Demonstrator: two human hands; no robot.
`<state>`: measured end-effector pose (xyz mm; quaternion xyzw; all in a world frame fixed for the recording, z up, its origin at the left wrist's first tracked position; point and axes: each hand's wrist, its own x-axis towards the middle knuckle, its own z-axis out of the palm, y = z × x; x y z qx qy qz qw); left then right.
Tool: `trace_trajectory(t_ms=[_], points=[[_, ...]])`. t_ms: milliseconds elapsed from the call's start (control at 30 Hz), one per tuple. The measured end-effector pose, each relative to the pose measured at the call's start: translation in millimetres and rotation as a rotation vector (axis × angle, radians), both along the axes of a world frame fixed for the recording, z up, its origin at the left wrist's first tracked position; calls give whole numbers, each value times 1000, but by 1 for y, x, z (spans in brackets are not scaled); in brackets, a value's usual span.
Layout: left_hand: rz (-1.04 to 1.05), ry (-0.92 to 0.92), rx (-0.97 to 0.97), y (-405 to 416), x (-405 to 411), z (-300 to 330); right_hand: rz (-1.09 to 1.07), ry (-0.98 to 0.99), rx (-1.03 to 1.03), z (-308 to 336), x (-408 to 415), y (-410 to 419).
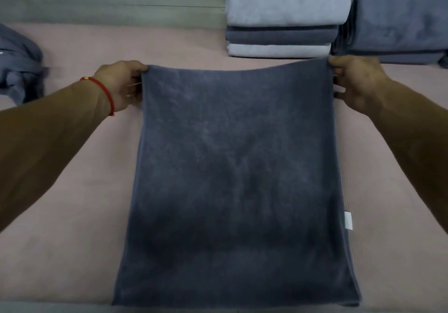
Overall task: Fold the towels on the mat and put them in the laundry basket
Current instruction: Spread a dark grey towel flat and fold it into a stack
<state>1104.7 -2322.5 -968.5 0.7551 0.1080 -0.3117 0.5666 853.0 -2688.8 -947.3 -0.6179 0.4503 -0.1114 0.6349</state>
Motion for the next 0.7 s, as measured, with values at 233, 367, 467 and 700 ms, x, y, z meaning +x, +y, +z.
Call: trace_trajectory(t_ms=[233,367,467,700], points=[[-16,-53,-7,0,18,-1,43,-93,-127,-10,-2,-14],[22,-147,26,-3,15,-6,-37,-88,-168,-25,0,-15],[18,-209,90,-7,12,-12,-67,-44,-208,-35,6,-12],[-38,-470,409,-10,19,-26,-25,129,-638,-42,16,-7]])
